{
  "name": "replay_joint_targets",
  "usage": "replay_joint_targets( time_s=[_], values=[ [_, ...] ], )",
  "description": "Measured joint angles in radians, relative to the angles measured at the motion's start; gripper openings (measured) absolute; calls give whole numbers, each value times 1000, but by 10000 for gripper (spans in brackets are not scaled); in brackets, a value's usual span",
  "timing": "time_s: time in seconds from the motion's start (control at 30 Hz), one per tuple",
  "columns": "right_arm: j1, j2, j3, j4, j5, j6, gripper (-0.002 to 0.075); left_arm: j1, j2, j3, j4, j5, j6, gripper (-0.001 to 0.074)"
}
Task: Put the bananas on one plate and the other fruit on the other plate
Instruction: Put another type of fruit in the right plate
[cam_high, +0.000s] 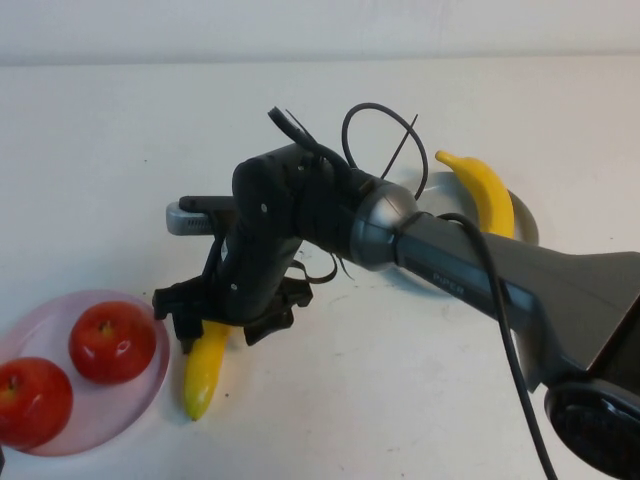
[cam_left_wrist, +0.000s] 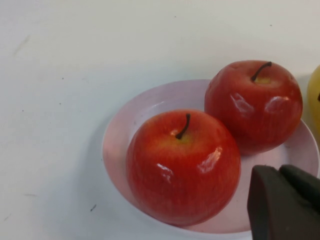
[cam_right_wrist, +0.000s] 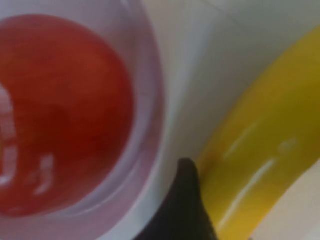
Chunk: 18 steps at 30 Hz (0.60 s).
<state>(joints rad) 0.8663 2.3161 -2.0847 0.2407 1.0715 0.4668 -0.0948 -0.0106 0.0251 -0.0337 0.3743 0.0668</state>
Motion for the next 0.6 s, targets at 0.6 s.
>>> replay_joint_targets(
  time_s=[0.6],
  values=[
    [-13, -17, 0, -129, 129, -91, 308, 0, 0, 0, 0, 0, 0, -4]
  ],
)
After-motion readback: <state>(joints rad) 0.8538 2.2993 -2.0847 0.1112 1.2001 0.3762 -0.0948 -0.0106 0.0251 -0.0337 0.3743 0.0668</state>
